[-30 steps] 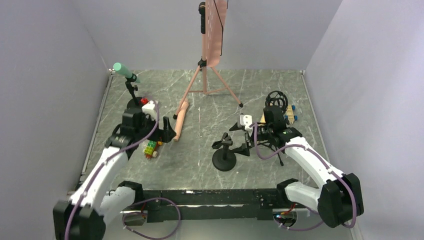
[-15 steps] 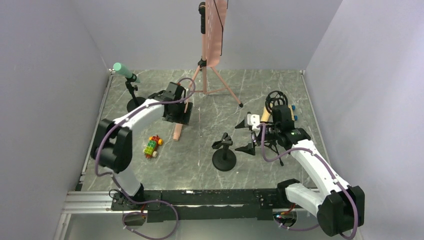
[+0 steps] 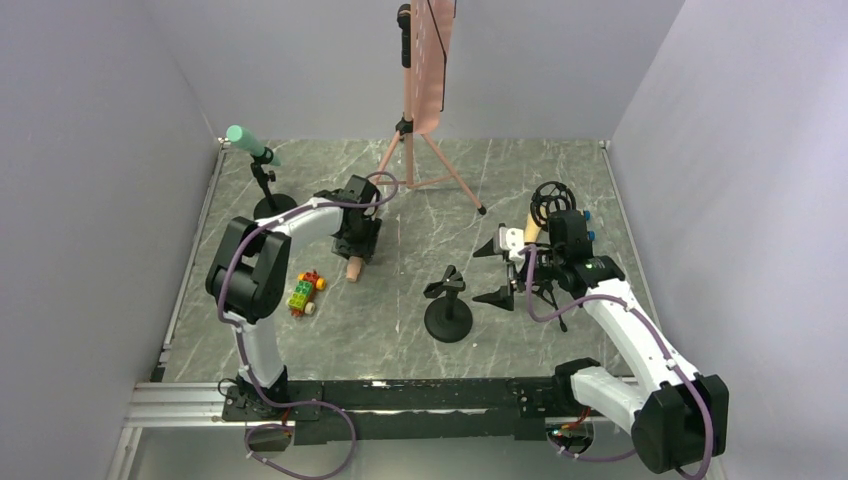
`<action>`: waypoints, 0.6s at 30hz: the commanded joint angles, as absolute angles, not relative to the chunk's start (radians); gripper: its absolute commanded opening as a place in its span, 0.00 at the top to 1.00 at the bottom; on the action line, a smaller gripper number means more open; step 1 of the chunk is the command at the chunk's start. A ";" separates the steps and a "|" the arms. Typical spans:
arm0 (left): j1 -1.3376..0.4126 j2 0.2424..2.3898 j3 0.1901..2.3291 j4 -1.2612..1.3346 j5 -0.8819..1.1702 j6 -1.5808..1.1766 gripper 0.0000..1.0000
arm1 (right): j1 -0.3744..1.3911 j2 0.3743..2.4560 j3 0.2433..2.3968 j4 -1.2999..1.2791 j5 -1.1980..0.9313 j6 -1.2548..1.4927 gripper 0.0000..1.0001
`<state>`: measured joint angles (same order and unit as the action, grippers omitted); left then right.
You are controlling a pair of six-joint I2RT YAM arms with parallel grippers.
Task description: Attach the microphones to the stand
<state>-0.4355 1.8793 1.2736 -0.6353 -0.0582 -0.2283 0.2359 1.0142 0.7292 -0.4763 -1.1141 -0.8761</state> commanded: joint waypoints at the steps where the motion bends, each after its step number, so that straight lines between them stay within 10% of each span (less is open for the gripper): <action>1: -0.444 1.882 1.261 -0.594 -0.062 -0.247 0.46 | 0.221 0.996 0.779 -0.508 -1.192 -0.931 0.00; 8: -0.457 1.807 1.172 -0.543 -0.072 -0.241 0.77 | 0.207 0.988 0.831 -0.652 -1.256 -1.037 0.00; 18: -0.498 1.374 0.924 -0.445 0.011 -0.212 0.91 | 0.209 1.033 1.070 -1.037 -1.155 -1.219 0.00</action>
